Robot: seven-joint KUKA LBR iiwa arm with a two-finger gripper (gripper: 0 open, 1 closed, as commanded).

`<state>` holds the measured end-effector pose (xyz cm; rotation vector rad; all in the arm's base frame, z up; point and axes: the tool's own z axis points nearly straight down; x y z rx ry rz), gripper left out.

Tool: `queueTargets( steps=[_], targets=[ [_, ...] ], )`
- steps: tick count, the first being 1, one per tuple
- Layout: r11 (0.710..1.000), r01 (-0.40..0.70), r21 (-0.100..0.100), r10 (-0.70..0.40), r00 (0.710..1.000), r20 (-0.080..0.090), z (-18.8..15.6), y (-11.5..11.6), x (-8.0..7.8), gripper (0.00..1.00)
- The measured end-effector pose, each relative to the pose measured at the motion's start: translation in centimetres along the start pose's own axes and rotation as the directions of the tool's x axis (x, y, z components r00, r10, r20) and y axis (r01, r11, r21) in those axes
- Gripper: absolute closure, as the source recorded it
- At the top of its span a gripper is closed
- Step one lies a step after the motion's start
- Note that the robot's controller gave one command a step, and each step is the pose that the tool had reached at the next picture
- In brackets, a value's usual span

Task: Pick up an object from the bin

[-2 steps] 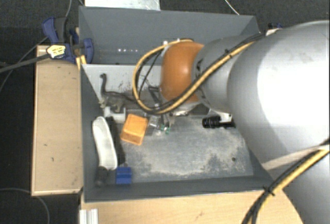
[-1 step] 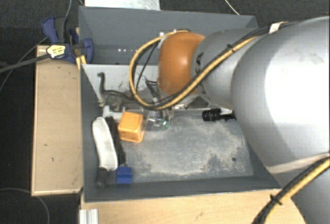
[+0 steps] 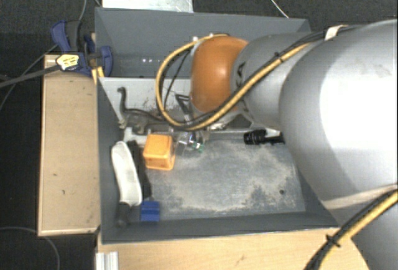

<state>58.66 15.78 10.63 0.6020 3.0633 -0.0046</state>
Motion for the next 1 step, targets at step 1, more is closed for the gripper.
queueTargets(
  steps=[1],
  targets=[
    [0.982,0.191,-0.001,-0.191,0.982,-0.002,-10.69,0.22,0.46,1.00]
  ],
)
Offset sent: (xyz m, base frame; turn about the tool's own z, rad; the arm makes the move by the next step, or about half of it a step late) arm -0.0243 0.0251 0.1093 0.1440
